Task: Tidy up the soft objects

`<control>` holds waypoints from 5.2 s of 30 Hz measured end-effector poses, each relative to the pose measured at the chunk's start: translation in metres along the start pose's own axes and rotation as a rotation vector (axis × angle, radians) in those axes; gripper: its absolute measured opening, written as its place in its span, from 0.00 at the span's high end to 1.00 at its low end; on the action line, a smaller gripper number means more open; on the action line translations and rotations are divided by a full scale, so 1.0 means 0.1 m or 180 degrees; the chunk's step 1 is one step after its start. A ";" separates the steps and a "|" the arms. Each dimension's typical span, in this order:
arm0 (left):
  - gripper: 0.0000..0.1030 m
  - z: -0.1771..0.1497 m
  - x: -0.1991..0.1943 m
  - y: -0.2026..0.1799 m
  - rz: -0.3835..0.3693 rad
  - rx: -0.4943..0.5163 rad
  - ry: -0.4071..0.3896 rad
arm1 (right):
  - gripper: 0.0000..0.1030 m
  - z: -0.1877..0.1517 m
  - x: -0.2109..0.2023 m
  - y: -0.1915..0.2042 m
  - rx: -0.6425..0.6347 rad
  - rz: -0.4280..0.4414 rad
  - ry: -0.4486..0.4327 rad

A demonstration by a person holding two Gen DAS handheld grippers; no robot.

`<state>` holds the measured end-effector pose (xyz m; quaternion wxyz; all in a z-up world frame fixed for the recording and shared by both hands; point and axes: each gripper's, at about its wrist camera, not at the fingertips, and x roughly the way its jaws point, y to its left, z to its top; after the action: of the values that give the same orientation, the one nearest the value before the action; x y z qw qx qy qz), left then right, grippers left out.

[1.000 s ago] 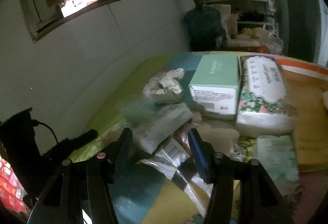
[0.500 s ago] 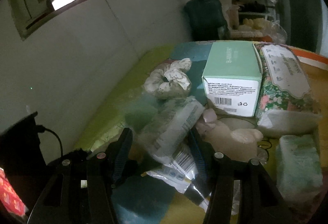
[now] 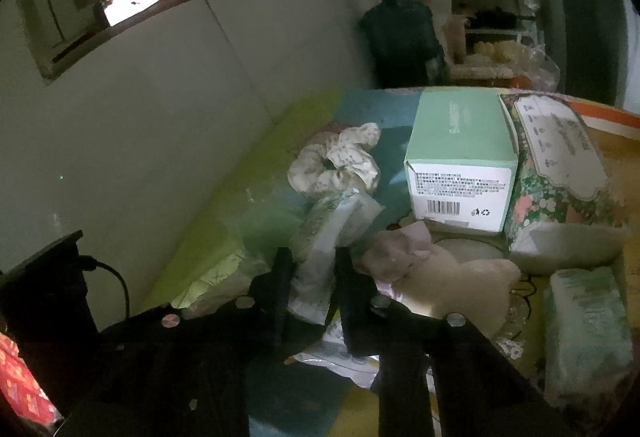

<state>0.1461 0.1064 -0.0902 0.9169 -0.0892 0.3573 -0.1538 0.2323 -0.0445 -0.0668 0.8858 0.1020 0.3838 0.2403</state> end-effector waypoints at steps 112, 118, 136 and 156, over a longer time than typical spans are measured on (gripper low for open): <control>0.61 0.81 1.24 -2.99 -0.0688 0.0728 0.0064 | 0.83 -0.60 -2.64 -2.90 0.1358 -0.0837 -0.1431; 0.61 0.78 1.39 -3.01 -0.0677 0.0705 0.0177 | 0.83 -0.65 -2.57 -3.03 0.1445 -0.0836 -0.1375; 0.61 0.71 1.71 -3.00 -0.0662 0.0644 0.0478 | 0.83 -0.66 -2.41 -3.23 0.1551 -0.0795 -0.1255; 0.59 0.64 1.91 -2.97 -0.0700 0.0537 0.0695 | 0.80 -0.68 -2.28 -3.29 0.1616 -0.0886 -0.1052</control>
<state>0.2580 -0.2346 -0.0818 0.8546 -0.0333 0.4286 -0.2914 0.1626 -0.4436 -0.0892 0.9067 0.3036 0.2928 -0.0061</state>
